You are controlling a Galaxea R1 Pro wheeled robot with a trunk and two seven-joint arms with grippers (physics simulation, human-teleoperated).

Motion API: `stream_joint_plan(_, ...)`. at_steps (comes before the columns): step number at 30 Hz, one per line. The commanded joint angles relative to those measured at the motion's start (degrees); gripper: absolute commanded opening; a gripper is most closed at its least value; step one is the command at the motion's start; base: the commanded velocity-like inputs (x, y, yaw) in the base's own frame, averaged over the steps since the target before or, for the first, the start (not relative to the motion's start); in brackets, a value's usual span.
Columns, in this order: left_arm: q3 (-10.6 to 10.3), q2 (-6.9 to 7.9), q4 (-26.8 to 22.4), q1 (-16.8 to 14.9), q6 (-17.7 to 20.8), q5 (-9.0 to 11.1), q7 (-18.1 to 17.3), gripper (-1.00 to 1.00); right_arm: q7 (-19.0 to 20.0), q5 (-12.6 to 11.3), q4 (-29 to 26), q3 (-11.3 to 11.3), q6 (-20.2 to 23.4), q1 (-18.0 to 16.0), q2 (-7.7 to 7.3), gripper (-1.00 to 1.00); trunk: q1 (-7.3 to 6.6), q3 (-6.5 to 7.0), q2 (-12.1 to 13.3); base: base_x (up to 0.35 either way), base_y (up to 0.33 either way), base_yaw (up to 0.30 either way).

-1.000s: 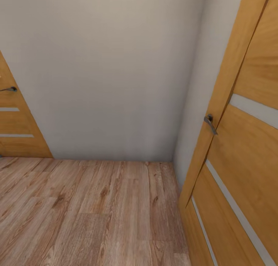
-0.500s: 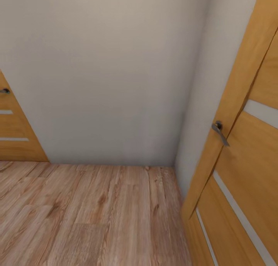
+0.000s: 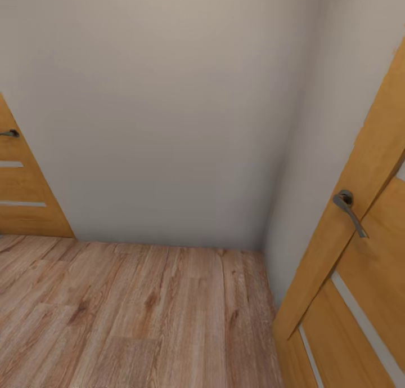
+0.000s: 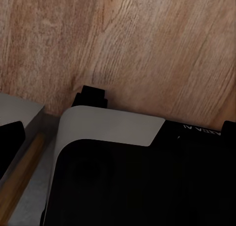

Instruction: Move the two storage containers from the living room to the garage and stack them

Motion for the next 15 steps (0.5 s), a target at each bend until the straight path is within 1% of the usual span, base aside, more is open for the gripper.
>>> stream_joint_plan(1,0.0,0.02,0.0,0.0,0.3,0.4,-0.2,1.00,0.0,-0.5,0.2,0.5,-0.2,-0.1,0.05,1.00,0.00,-0.05,0.0,0.008,0.000,0.262)
stream_joint_plan(4,0.0,0.04,0.0,0.0,0.3,0.5,-0.2,1.00,0.0,-0.5,0.2,0.5,-0.2,-0.1,0.04,1.00,0.00,-0.05,0.0,0.004,0.000,0.249)
stream_joint_plan(7,0.0,0.03,0.0,0.0,0.3,0.4,-0.2,1.00,0.0,-0.5,0.2,0.5,-0.2,-0.1,0.03,1.00,0.00,-0.05,0.0,0.084,0.000,0.095)
stream_joint_plan(9,0.0,0.05,0.0,0.0,0.3,0.4,-0.2,1.00,0.1,-0.5,0.2,0.5,-0.2,-0.1,0.03,1.00,0.00,-0.05,0.0,0.228,0.000,0.030)
stream_joint_plan(15,0.0,0.06,0.0,0.0,0.3,0.4,-0.2,1.00,0.1,-0.5,0.2,0.5,-0.4,-0.1,0.06,1.00,0.00,-0.05,0.0,0.316,0.000,0.001)
